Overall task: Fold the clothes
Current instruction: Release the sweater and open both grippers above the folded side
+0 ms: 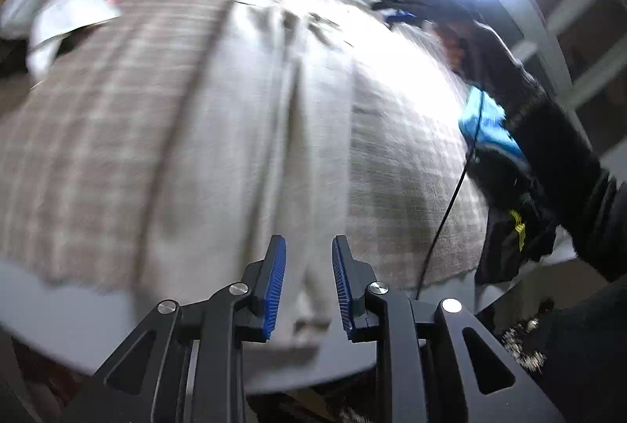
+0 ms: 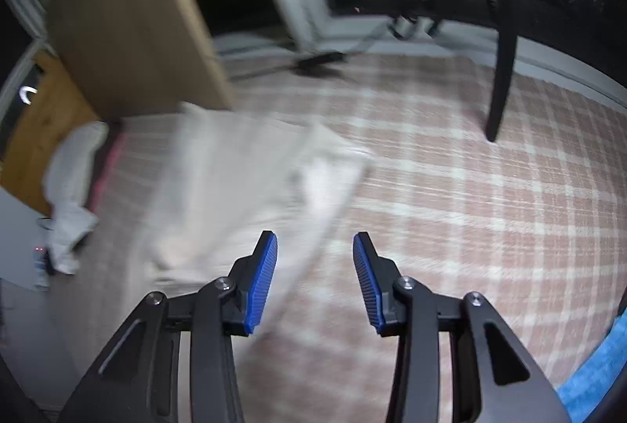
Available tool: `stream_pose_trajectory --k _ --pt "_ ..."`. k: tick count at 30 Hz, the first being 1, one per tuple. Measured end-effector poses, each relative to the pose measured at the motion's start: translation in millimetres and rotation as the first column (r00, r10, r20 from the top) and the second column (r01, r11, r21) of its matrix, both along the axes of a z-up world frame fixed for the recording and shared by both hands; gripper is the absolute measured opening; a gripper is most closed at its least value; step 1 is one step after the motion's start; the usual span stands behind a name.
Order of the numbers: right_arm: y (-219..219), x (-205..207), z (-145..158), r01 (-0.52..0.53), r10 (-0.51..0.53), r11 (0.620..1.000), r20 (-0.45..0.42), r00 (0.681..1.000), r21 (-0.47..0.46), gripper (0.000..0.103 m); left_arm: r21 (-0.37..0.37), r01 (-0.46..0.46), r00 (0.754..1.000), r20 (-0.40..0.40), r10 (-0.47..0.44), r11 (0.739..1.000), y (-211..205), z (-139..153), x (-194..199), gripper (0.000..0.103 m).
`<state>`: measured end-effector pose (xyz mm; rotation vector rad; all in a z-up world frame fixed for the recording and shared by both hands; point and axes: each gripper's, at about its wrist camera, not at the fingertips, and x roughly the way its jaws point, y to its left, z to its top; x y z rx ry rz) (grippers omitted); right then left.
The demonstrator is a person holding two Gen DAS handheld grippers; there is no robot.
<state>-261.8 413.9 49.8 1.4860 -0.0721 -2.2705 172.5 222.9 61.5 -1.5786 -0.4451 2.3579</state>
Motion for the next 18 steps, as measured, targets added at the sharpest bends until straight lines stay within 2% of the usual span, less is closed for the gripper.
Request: stream_pose_trajectory --k 2,5,8,9,10,12,15,17,18 --pt "7.6 -10.8 -17.3 0.039 -0.039 0.999 0.024 0.999 0.019 0.04 0.012 0.031 0.999 0.016 -0.031 0.999 4.2 -1.9 -13.5 0.022" --pt "14.9 -19.9 -30.3 0.073 -0.073 0.997 0.046 0.996 -0.018 0.04 0.011 0.072 0.997 -0.011 -0.071 0.997 11.4 8.7 -47.6 0.023" --pt "15.6 -25.1 -33.9 0.071 -0.07 0.997 0.042 0.997 -0.03 0.04 -0.055 0.103 0.992 -0.06 -0.106 0.993 10.6 26.8 -106.1 0.025" --pt "15.1 -25.9 -32.4 0.065 -0.064 0.997 0.031 0.997 -0.033 0.04 -0.091 0.117 0.989 -0.081 -0.125 0.989 11.2 32.5 -129.4 0.029" --pt "14.8 -26.5 -30.9 0.059 -0.058 0.998 0.018 0.998 -0.036 0.04 -0.137 0.141 0.983 -0.1 -0.155 0.98 15.6 35.4 -155.3 0.036" --pt "15.5 -27.1 -26.8 0.046 -0.046 0.997 0.002 0.999 -0.061 0.04 -0.179 0.187 0.971 -0.114 -0.21 0.966 33.5 29.2 -197.6 0.042" --pt "18.5 -34.1 -28.6 0.024 -0.025 0.993 -0.002 1.0 -0.119 0.04 -0.246 0.239 0.962 -0.074 -0.264 0.939 55.8 1.2 -265.5 0.042" --pt "21.6 -38.5 -31.0 0.014 -0.015 0.988 -0.005 1.0 -0.155 0.04 -0.236 0.247 0.965 -0.024 -0.26 0.94 69.1 -23.3 -297.6 0.042" --pt "23.1 -40.8 -32.2 0.009 -0.01 0.985 -0.006 1.0 -0.172 0.04 -0.197 0.253 0.966 -0.005 -0.259 0.947 69.1 -32.2 -310.2 0.041"
